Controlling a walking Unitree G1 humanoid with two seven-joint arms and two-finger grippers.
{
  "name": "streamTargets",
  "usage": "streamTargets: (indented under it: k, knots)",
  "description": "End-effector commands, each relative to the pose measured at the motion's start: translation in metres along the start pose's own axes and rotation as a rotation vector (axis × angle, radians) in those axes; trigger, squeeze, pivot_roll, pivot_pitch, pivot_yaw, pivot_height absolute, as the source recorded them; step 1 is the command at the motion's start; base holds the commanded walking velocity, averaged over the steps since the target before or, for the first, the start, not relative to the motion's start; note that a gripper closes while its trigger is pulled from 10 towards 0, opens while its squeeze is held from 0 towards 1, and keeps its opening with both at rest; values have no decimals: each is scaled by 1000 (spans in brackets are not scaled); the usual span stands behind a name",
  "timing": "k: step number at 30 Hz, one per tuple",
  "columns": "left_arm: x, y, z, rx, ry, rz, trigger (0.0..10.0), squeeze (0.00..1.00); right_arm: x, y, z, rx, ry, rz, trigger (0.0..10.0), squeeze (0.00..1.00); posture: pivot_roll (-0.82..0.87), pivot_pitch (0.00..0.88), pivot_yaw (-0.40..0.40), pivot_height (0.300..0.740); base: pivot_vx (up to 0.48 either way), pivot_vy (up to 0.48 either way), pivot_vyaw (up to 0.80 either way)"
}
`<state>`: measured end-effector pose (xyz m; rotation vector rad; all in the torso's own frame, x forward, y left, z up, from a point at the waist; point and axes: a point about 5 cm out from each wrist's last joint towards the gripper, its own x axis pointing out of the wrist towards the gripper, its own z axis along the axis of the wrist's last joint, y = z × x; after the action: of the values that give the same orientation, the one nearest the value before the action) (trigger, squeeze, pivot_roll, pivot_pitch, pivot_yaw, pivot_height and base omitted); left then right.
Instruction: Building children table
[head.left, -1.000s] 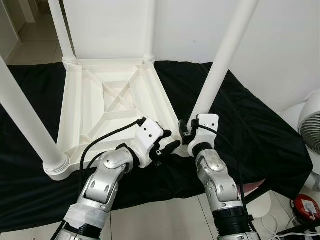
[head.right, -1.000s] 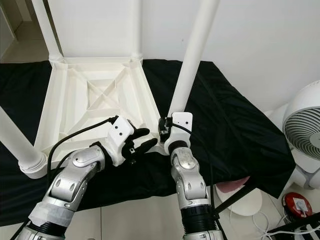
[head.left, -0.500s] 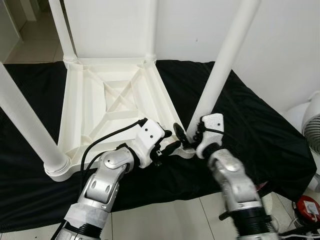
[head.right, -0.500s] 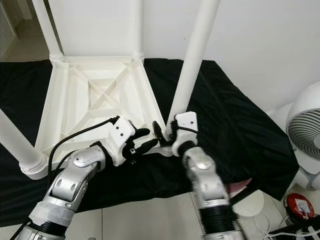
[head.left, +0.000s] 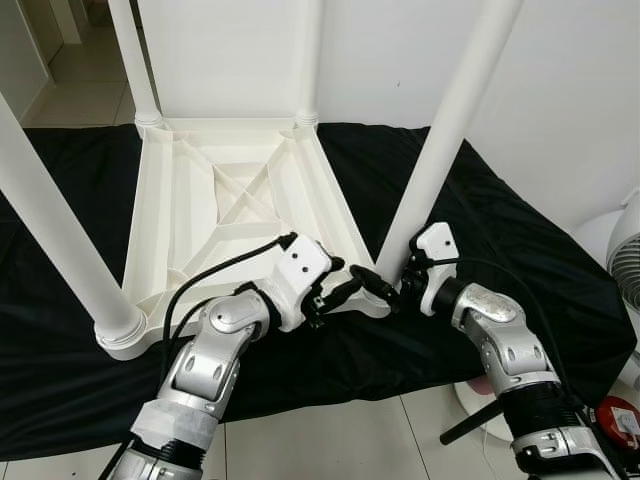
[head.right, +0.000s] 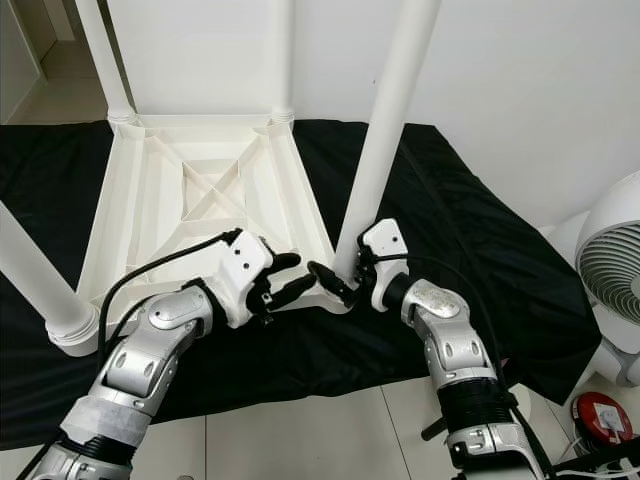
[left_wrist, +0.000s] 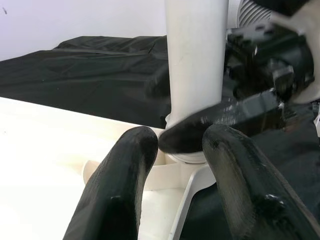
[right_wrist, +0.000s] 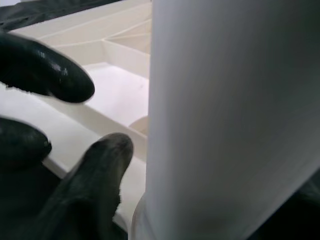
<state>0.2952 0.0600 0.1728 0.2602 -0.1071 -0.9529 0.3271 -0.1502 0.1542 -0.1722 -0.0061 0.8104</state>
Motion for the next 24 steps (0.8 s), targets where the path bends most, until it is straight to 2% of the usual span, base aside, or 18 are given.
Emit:
streamTargets:
  k: [1, 8, 15, 16, 20, 22, 23, 24]
  knots:
    - [2, 3, 1, 11, 3, 72, 10000, 0, 4, 0, 1, -5, 1, 26, 0, 0, 42, 21, -69, 740, 0, 0, 0]
    - [-1, 4, -2, 22, 19, 65, 10000, 0, 7, -2, 0, -2, 5, 61, 0, 0, 46, 20, -73, 740, 0, 0, 0]
    - [-12, 11, -6, 42, 49, 69, 10000, 0, 5, 0, -3, 24, -12, 36, 0, 0, 51, 26, -78, 740, 0, 0, 0]
    - [-17, 14, -8, 48, 61, 74, 10000, 0, 6, 0, -2, 34, -35, 1, 10000, 0, 54, 30, -82, 740, 0, 0, 0]
    - [-22, 17, -11, 52, 75, 80, 10000, 0, 7, 0, -2, 53, -67, -84, 10000, 0, 56, 34, -85, 740, 0, 0, 0]
    - [-26, 18, -14, 53, 86, 86, 10000, 0, 9, 1, -2, 73, -82, -195, 10000, 0, 55, 40, -84, 740, 0, 0, 0]
    - [-26, 18, -14, 53, 86, 86, 10000, 0, 9, 1, -2, 73, -82, -195, 10000, 0, 55, 40, -84, 740, 0, 0, 0]
    - [-27, 17, -15, 52, 90, 85, 10000, 0, 10, 3, -1, 89, -91, -256, 10000, 0, 55, 43, -84, 740, 0, 0, 0]
